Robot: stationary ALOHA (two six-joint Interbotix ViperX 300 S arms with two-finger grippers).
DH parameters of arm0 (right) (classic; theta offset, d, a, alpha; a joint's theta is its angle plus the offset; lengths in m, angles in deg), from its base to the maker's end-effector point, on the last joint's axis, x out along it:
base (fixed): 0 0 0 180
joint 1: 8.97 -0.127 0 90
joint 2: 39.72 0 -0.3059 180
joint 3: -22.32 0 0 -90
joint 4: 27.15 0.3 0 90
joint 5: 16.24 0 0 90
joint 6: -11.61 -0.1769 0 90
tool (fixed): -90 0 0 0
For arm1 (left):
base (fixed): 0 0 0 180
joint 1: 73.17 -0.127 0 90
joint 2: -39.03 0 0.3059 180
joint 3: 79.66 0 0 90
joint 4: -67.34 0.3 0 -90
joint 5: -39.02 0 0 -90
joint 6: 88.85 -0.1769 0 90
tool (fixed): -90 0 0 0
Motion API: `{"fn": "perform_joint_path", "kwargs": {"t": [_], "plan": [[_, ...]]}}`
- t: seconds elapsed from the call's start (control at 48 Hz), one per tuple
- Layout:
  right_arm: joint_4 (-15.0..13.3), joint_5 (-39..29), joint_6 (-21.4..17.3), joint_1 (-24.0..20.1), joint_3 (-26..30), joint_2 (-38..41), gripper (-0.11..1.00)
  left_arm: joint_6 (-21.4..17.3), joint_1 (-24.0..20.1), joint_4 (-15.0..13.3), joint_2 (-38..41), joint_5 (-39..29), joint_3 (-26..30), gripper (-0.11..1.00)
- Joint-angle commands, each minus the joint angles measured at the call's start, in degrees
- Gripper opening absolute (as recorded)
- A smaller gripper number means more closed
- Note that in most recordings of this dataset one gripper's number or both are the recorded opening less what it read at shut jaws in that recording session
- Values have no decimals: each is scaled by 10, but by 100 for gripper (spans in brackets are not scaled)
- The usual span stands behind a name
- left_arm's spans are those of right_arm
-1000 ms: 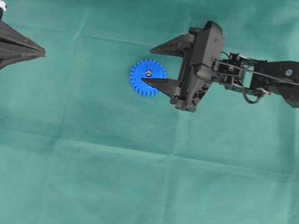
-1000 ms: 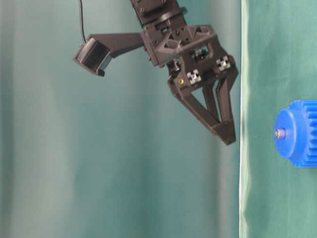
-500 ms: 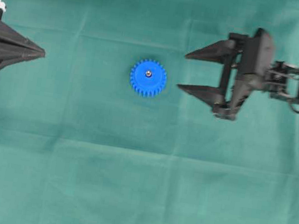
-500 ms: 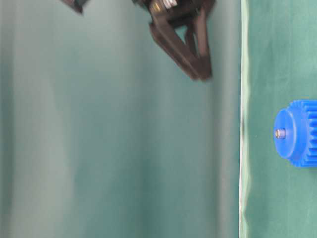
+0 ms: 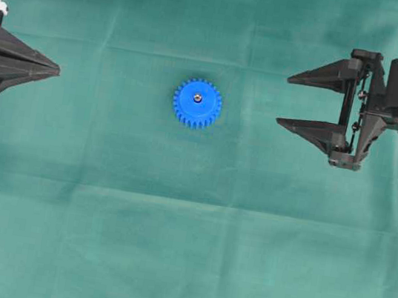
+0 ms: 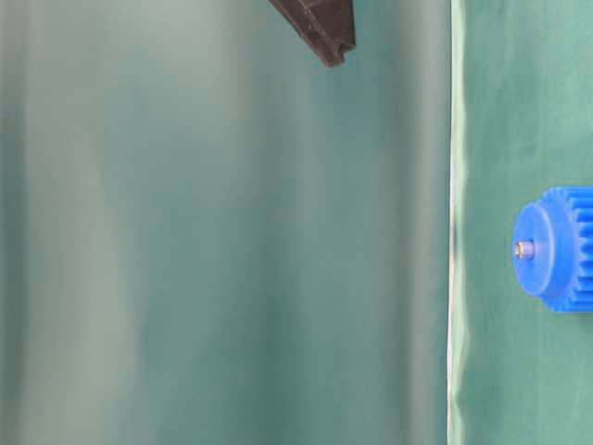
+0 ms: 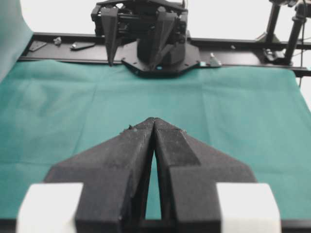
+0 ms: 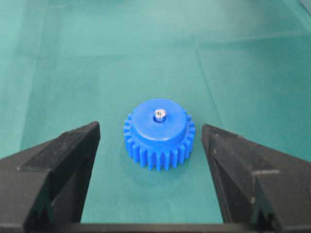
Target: Insert the shaft placed at a random location into the center hole of the medium gear at another random location.
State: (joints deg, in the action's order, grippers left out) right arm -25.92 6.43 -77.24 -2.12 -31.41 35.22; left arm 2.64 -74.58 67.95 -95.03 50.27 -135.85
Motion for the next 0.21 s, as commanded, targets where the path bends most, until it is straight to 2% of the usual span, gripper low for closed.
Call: {"fn": "perform_joint_path", "kwargs": {"t": [0.0,0.188], "plan": [[2,-1,-10,-2,6,-6,83,-1,-2,1,2,3,11,0],[2,-1,-11,-2,6,-5,83,-1,-2,1,1,3,11,0]]}}
